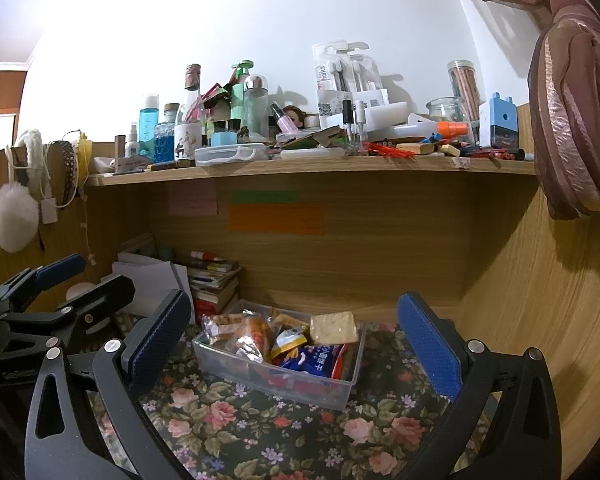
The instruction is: Organize snacks
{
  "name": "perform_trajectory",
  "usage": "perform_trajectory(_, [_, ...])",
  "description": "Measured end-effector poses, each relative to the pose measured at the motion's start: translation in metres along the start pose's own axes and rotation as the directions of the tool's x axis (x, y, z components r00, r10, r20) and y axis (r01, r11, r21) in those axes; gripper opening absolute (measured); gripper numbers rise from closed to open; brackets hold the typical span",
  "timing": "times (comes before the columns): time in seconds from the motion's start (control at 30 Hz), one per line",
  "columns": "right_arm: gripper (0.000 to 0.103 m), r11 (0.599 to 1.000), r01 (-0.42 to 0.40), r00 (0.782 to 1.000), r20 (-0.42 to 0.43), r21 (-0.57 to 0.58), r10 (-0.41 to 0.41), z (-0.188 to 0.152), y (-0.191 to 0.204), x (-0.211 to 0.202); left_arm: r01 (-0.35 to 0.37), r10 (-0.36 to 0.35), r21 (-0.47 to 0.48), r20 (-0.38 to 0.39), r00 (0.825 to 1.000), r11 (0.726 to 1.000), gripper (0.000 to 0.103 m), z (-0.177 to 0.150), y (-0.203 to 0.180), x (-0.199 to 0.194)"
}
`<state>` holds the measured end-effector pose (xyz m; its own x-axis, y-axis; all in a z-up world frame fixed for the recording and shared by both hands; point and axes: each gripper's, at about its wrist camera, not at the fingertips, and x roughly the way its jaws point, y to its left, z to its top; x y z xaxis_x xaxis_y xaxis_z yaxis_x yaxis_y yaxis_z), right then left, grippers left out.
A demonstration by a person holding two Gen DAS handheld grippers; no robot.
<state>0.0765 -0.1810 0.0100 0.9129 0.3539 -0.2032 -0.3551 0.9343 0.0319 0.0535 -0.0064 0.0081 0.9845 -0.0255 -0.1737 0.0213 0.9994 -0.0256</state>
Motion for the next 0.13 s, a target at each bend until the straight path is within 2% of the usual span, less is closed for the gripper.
perform_trajectory(0.13, [0.103,1.000,-0.002,1.000,-0.001,0.001,0.002,0.0001,-0.0012,0.0011,-0.007,0.007,0.001,0.001,1.000,1.000,0.103,0.0005,-0.0014,0.0001])
